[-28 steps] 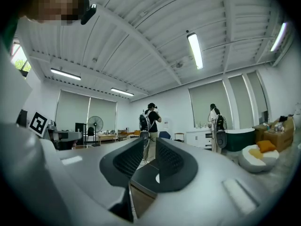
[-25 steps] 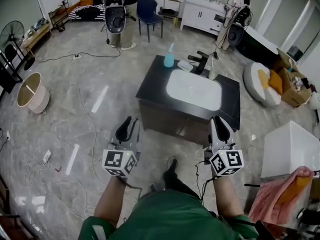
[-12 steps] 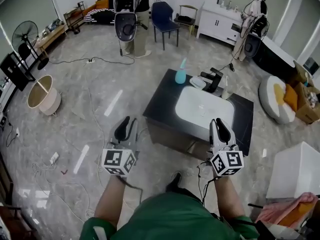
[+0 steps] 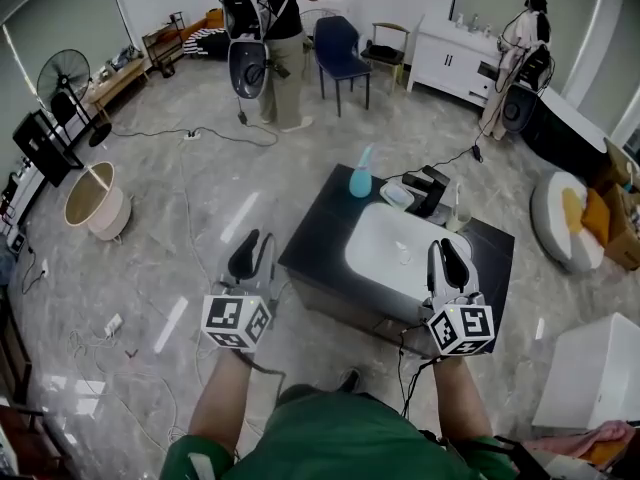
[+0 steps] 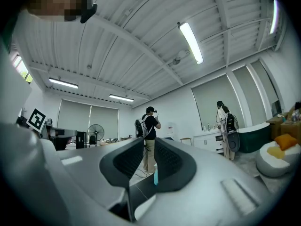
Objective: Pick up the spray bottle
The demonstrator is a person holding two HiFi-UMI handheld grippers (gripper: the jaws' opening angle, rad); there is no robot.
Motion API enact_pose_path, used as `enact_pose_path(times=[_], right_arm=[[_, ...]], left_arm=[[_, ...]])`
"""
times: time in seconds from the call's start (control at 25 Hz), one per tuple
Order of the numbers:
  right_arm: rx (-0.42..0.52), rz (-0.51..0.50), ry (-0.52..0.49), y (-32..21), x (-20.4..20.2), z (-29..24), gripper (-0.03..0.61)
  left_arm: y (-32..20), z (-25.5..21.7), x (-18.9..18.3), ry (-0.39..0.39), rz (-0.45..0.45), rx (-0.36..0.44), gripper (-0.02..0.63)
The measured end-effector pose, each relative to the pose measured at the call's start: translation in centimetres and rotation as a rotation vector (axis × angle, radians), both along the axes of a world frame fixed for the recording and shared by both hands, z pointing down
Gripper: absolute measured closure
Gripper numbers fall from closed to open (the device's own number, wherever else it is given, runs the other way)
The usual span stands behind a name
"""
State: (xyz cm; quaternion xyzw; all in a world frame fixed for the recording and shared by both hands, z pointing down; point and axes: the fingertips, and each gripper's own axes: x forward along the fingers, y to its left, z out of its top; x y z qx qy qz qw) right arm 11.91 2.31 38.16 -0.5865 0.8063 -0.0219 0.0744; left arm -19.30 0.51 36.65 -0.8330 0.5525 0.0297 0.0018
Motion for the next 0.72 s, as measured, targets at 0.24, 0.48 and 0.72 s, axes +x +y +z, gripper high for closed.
enact_pose_path(times=[0.24, 0.48, 0.72], right_arm=[[-0.024, 0.007, -0.008, -2.7, 2.0, 1.5, 0.514], [-0.034, 0.045, 0.006, -6.7, 2.8, 2.4, 0.514], [-0.06, 0.118, 0.017, -12.5, 2.3, 2.2, 0.514]], left_arm=[[-3.3, 1.3, 2.4, -0.004, 0.016, -0.021, 0.506], [-9.0, 2.3, 2.7, 0.008, 0.043, -0.022, 0.506], [-17.2, 2.3, 2.9, 0.037, 0.116, -0.033, 0.506]])
